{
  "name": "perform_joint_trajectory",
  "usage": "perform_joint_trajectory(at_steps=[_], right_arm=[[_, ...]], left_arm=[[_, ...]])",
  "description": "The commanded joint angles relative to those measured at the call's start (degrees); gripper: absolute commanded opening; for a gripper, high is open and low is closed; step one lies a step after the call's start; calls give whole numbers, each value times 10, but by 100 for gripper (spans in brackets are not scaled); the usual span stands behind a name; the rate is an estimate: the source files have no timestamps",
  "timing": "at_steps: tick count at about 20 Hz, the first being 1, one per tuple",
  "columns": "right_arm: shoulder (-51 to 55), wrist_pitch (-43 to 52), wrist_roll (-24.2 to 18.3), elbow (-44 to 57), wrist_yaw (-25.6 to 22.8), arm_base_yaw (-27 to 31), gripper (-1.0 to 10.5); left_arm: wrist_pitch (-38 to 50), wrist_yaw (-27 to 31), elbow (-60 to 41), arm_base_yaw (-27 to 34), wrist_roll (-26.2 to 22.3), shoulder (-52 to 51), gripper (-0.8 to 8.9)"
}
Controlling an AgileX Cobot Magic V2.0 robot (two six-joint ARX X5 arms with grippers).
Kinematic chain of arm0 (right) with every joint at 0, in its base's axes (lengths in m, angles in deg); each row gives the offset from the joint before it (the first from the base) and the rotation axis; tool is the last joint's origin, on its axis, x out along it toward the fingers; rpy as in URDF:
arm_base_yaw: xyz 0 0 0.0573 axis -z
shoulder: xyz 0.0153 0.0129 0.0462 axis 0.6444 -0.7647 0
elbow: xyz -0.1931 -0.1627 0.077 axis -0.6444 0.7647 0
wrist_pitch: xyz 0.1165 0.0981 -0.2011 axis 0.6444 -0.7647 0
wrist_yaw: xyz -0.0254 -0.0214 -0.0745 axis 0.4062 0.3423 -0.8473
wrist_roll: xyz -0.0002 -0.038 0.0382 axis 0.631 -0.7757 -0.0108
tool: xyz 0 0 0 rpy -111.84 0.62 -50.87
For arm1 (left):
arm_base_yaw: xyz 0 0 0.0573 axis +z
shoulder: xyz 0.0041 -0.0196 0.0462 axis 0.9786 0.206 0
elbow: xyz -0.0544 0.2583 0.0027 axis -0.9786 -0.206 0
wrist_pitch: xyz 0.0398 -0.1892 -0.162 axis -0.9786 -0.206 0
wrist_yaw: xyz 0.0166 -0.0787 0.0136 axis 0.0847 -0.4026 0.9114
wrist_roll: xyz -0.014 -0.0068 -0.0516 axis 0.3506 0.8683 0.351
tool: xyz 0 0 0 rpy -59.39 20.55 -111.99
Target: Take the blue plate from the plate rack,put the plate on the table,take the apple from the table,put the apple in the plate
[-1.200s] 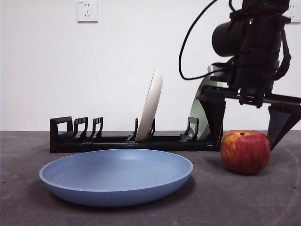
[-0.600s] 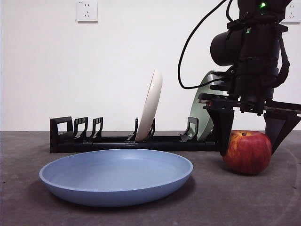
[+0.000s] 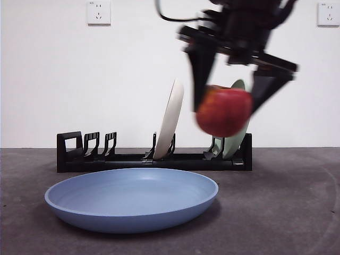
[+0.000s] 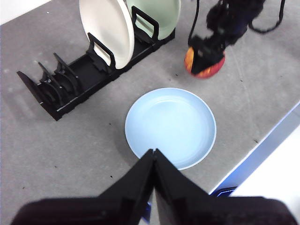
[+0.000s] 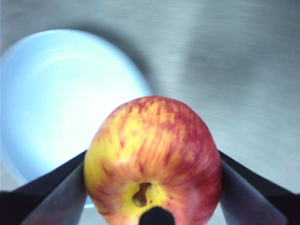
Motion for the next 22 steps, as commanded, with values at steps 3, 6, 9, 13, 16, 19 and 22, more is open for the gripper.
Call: perform_joint_trajectory(at_steps=[3, 6, 9, 13, 16, 19, 22], right_arm=[[-16, 79, 45, -2, 3, -76, -11], [-36, 105, 62, -2, 2, -107, -11], [-67, 114, 63, -2, 1, -123, -11], [-113, 121, 63, -2, 0, -127, -11], [-139, 123, 62, -2, 2, -127, -11], [-154, 125, 61, -2, 2, -127, -10], [-157, 129, 60, -2, 1, -127, 3]], left_arm=[[3, 1, -2, -1, 3, -2, -8], [3, 1, -2, -1, 4, 0, -8], [3, 1, -2, -1, 6, 0, -8], [3, 0, -2, -1, 6, 0, -8], [3, -4, -2, -1, 6, 0, -8], [3, -4, -2, -1, 6, 0, -8], [3, -4, -2, -1, 6, -1, -8]])
